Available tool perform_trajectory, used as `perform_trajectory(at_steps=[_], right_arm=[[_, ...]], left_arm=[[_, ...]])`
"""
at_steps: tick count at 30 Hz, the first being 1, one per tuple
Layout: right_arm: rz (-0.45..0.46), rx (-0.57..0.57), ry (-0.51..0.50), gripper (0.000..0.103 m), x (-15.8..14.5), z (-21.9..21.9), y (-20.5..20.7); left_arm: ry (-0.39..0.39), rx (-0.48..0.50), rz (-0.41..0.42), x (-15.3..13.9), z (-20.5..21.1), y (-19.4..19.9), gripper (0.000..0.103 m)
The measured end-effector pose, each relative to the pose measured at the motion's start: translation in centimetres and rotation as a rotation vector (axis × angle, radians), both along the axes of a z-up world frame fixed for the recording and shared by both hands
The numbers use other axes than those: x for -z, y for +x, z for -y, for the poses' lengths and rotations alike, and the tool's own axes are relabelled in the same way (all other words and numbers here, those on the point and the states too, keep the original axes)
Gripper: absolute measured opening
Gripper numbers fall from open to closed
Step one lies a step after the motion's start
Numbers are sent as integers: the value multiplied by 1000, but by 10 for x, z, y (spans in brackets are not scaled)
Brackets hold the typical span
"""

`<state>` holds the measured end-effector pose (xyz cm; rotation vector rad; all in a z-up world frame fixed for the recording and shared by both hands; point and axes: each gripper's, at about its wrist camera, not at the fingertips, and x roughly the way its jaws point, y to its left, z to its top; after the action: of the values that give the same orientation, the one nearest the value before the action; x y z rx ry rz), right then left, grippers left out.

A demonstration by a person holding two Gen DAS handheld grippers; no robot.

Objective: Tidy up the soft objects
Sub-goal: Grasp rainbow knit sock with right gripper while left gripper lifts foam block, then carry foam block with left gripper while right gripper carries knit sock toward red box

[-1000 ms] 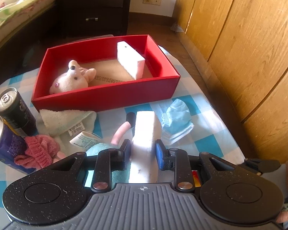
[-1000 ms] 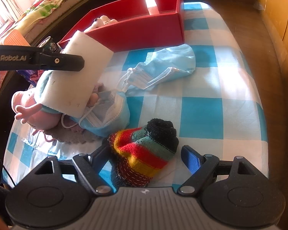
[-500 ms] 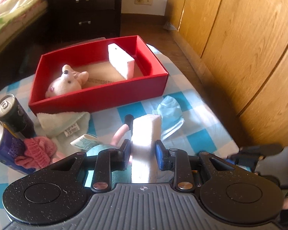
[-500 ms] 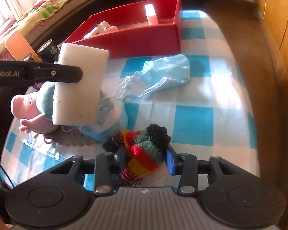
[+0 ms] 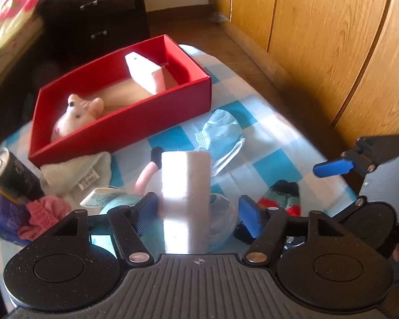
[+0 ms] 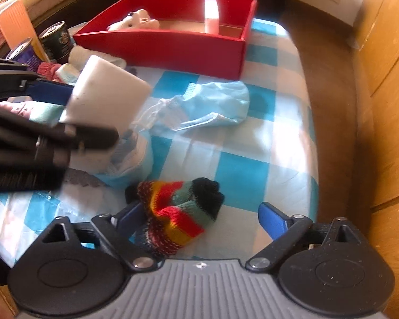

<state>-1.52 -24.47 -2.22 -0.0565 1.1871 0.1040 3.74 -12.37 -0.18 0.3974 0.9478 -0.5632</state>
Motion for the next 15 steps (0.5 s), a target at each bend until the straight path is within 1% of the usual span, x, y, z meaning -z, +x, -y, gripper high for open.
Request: perform_trajectory(at_steps=[1,2,4,5,6,8,12,15], right_arm=[[1,-7,-7,73,1,-2,0],[7,-23,-23,72,1,-5,0],[9,-51,-50,69,1,-12,0],[5,-60,-46,59,1,-12,0],[-1,-67,-43,41,2,-13,-1],[-3,-90,-50,21,1,-14,-3],[25,-136,-104,13,-3,-19,-9],[46,-138,-119,11,-10,-19,-12]], left_arm=[[19,-1,8,3,2,0,57],[27,-7,5,5,3,1,49],[33,-20,-1,7,2,5,42],[37,-29,1,7,2,7,35],[39,-39,0,6,0,8,31],[30,-51,-6,3,-4,10,28],[32,-44,5,0,-5,6,26],[17,-47,7,-6,-9,6,26]])
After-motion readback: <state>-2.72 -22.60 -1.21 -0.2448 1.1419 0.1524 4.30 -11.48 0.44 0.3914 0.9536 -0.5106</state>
